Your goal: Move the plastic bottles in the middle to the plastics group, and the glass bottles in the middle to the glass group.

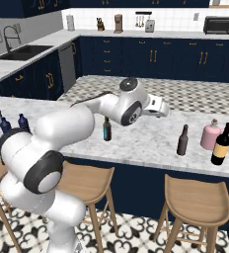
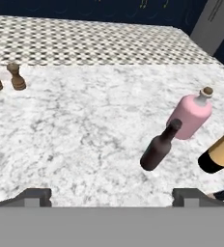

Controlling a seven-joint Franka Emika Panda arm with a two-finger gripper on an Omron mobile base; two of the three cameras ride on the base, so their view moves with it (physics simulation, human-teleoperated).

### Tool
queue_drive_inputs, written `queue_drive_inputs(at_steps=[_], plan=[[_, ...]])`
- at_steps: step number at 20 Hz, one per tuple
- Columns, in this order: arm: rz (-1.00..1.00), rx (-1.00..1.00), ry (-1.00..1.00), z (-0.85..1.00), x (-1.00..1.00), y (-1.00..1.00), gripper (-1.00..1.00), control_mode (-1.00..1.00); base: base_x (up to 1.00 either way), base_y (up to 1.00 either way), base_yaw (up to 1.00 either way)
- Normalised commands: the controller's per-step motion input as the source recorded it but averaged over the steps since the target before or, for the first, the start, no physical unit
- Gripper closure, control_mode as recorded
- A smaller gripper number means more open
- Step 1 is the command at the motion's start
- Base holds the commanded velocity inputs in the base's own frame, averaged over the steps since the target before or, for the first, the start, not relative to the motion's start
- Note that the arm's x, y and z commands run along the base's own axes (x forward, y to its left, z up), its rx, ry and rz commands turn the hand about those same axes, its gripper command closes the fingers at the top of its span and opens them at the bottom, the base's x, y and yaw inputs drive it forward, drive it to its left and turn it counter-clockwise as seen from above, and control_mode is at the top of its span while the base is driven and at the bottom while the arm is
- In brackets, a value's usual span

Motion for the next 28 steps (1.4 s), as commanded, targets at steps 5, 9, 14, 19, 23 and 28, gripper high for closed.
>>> queue_drive_inputs(at_steps=[5,9,14,19,23,28], plan=[[0.0,-0.04,-0.02,0.32,-0.31,0.87,-1.0,-1.0,0.0,0.0,0.0],[0.0,0.0,0.0,0.27,-0.27,0.83,-1.0,-1.0,0.0,0.0,0.0],[0.1,0.05,0.0,0.23,-0.13,0.65,-1.0,-1.0,0.0,0.0,0.0],[0.2,0.24,0.01,0.17,-0.09,0.47,-1.0,-1.0,0.0,0.0,0.0],[0.11,0.2,0.0,0.0,0.09,0.56,-1.0,-1.0,0.0,0.0,0.0],[-0.03,-0.06,0.16,0.08,0.36,0.51,-1.0,-1.0,0.0,0.0,0.0]])
